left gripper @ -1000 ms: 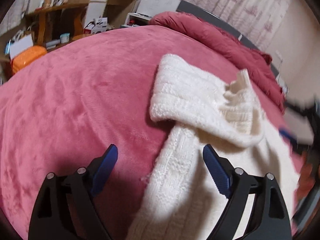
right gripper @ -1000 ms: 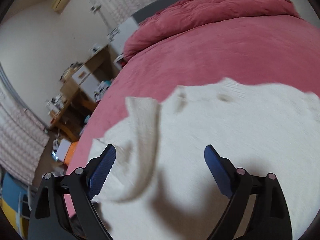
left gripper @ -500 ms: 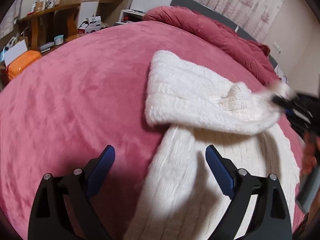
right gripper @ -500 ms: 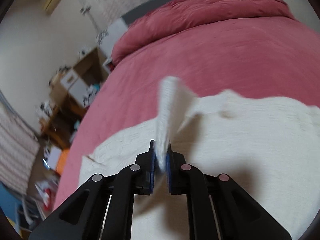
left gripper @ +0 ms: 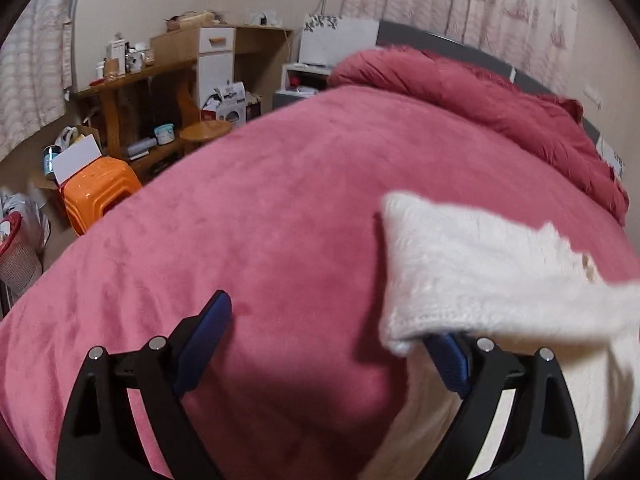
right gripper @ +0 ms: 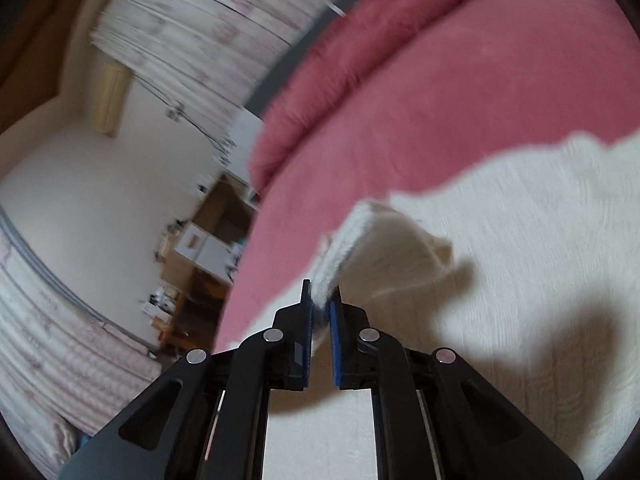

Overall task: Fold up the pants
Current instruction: 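Lower the cuff onto the sweater and open the right gripper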

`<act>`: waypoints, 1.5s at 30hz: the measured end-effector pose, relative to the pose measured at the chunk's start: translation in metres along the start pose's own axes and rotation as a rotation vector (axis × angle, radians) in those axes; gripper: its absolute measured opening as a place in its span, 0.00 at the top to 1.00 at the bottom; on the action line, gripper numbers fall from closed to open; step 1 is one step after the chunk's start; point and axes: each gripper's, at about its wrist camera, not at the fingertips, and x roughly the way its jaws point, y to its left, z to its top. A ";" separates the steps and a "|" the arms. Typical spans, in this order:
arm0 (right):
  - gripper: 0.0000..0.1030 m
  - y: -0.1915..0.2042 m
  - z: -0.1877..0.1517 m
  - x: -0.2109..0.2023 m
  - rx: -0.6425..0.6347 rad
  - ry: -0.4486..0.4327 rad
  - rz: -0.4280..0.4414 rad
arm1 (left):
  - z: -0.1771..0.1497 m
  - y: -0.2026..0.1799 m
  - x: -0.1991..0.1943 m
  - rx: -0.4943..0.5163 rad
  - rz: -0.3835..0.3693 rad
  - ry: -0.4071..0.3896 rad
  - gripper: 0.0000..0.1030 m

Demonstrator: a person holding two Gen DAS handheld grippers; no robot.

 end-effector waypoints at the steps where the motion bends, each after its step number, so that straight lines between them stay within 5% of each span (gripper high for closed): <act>1: 0.94 0.002 0.000 -0.002 -0.029 -0.001 -0.031 | -0.006 0.000 0.004 0.023 -0.009 0.032 0.12; 6: 0.94 -0.027 -0.018 0.025 -0.084 0.124 -0.311 | -0.013 0.009 0.009 0.021 -0.026 0.075 0.11; 9: 0.94 -0.032 -0.021 0.031 -0.093 0.142 -0.308 | -0.015 0.012 0.007 0.025 -0.033 0.114 0.11; 11: 0.86 -0.027 -0.019 0.026 -0.129 0.123 -0.307 | -0.022 0.017 -0.002 0.021 -0.020 0.123 0.11; 13: 0.54 -0.033 -0.019 0.019 -0.103 0.116 -0.308 | -0.031 0.029 -0.019 -0.045 0.004 0.096 0.13; 15: 0.48 -0.041 -0.017 0.013 -0.032 0.095 -0.283 | -0.034 0.040 -0.037 -0.139 -0.052 0.025 0.13; 20: 0.48 -0.046 -0.012 0.010 0.022 0.093 -0.257 | -0.010 0.010 -0.033 -0.074 -0.113 -0.019 0.13; 23: 0.54 -0.052 -0.011 0.008 0.051 0.085 -0.256 | 0.007 -0.012 -0.015 -0.004 -0.075 -0.029 0.18; 26: 0.60 -0.059 -0.007 0.009 0.083 0.079 -0.254 | 0.020 -0.025 0.012 0.023 -0.061 0.038 0.22; 27: 0.64 -0.061 -0.006 0.009 0.082 0.079 -0.253 | 0.022 -0.028 0.029 0.031 -0.057 0.098 0.25; 29: 0.79 -0.064 -0.004 0.012 0.072 0.076 -0.250 | 0.018 -0.031 0.041 0.024 -0.067 0.137 0.47; 30: 0.94 -0.066 -0.003 0.016 0.063 0.087 -0.262 | 0.017 -0.031 0.045 0.017 -0.090 0.136 0.50; 32: 0.94 -0.065 -0.003 0.015 0.065 0.090 -0.278 | 0.015 -0.031 0.041 0.020 -0.092 0.107 0.67; 34: 0.94 -0.054 -0.005 0.001 0.071 0.076 -0.271 | 0.013 -0.033 0.038 0.054 -0.079 0.087 0.71; 39: 0.94 -0.043 -0.007 -0.006 -0.011 0.076 -0.350 | 0.011 -0.027 0.040 0.042 -0.069 0.068 0.68; 41: 0.94 -0.061 -0.012 0.007 0.030 0.128 -0.377 | 0.009 -0.026 0.038 0.057 -0.047 0.059 0.50; 45: 0.89 -0.060 -0.011 0.008 -0.011 0.116 -0.365 | 0.013 -0.017 0.039 0.024 -0.071 0.071 0.38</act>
